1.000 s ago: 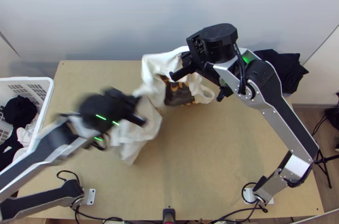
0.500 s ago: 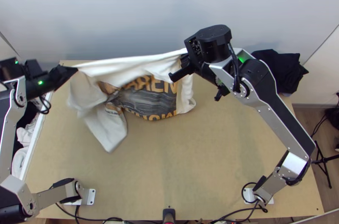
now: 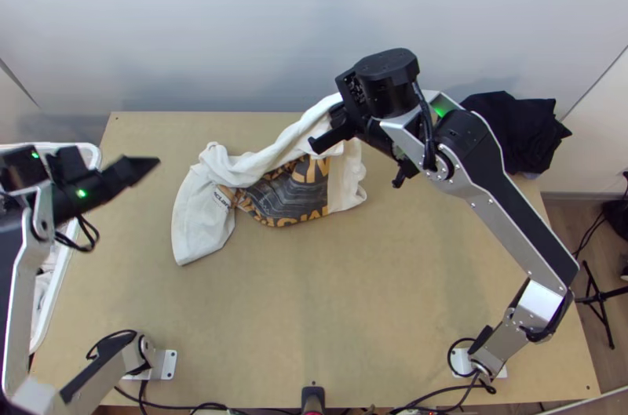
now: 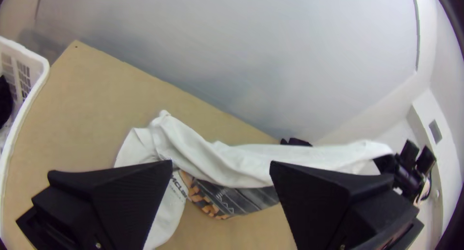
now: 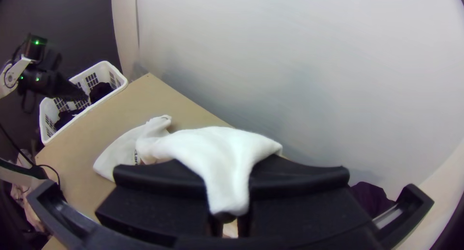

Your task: Fold the t-shirt

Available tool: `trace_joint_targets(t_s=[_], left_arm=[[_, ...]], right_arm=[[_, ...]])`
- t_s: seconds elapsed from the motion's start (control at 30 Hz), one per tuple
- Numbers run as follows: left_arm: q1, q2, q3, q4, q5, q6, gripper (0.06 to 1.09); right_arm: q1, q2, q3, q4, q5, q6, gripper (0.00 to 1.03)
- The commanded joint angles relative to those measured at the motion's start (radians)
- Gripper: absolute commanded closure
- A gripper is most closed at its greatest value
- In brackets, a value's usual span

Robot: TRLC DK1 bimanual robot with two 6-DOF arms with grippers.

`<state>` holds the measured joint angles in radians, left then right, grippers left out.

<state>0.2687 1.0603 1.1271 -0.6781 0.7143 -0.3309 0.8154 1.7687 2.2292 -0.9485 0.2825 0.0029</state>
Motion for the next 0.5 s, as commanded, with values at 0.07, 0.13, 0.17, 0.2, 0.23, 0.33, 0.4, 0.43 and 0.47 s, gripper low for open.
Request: trace_joint_targets(t_s=[0.07,0.13,0.17,0.2,0.23,0.33,0.4,0.43,0.47], left_arm=[[-0.186,-0.161,-0.225,-0.06,-0.102,0.245,0.11],[-0.189,-0.146,-0.291,-0.044,-0.154,0.34,0.11],[-0.191,-0.14,-0.322,-0.009,-0.19,0.372,0.11],[-0.191,-0.135,-0.355,0.04,-0.216,0.401,0.11],[-0.191,-0.131,-0.386,0.092,-0.234,0.437,0.11],[-0.187,-0.065,-0.414,0.198,-0.309,0.567,0.11],[-0.168,0.015,-0.394,0.252,-0.346,0.633,0.11],[-0.151,0.061,-0.382,0.288,-0.352,0.652,0.11],[-0.134,0.112,-0.359,0.308,-0.352,0.67,0.11]], right_arm=[[0.002,-0.002,0.003,-0.001,0.0,0.003,1.0],[0.002,-0.002,0.003,-0.001,0.0,0.003,1.0],[0.002,-0.002,0.003,-0.001,0.0,0.003,1.0],[0.002,-0.002,0.003,-0.001,0.0,0.003,1.0],[0.002,-0.002,0.003,-0.001,0.0,0.006,1.0],[0.007,-0.002,-0.002,-0.004,0.0,0.006,1.0],[0.01,0.0,-0.003,-0.006,0.0,0.008,1.0],[0.011,0.0,-0.006,-0.006,0.0,0.008,1.0],[0.013,0.0,-0.008,-0.006,0.0,0.008,1.0]])
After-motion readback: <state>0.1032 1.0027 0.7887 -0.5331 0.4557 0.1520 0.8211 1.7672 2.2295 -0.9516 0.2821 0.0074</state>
